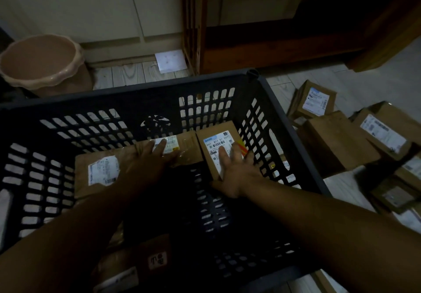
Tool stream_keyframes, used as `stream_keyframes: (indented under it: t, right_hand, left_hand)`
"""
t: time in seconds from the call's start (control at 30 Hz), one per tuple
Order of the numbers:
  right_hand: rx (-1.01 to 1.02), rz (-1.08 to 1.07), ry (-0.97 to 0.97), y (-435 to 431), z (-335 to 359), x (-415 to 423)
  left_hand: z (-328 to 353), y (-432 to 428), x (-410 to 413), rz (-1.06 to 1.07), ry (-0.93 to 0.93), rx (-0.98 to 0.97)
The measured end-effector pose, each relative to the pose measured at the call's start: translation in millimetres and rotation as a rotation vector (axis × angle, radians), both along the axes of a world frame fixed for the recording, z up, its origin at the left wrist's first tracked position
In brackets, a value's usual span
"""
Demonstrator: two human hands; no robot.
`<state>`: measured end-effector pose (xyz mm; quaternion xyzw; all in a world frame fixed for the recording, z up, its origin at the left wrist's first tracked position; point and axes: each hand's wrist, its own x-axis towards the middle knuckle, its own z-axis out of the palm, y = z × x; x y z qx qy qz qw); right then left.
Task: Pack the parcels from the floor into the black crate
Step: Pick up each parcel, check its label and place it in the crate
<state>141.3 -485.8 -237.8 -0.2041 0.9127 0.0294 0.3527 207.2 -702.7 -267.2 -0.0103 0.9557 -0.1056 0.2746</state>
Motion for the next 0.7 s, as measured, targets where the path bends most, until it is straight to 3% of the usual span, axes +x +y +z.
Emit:
stream_keyframes:
  t: [0.07,0.13,0.17,0.23,0.37,0.53,0.7]
  right_hand:
    - [0.051,0.031,0.014,1.0,-7.7,3.1]
    - [0.108,0.082,0.053,0.1,-12.7,4.7]
    - [0.116,0.098,0.065,-0.5,-14.0,4.0]
    - [0.116,0.113,0.056,-0.8,-13.4,0.8]
    - [0.065,0.054,-0.022,4.1,13.7,-2.2]
    - [-0.077,-0.072,-0.117,17.1,114.7,18.0]
    - [-0.137,-0.129,-0.134,40.2,262.0,48.9]
  left_hand:
    - [6.9,1.8,1.9,-0.17,0.21,-0.039]
    - [8.2,0.0,4.5,-0.169,0.31,-0.118]
    - [8.0,0.5,4.8,-0.161,0.317,-0.093]
    - [5.4,-2.5,2.7,-0.186,0.158,-0.016]
    - [18.2,-5.8,1.2,0.315,-0.013,0.289]
    - [106.2,-7.0,36.0,0.418,-0.02,0.386]
    - [272.0,13.5,85.3,0.639,-0.041,0.496]
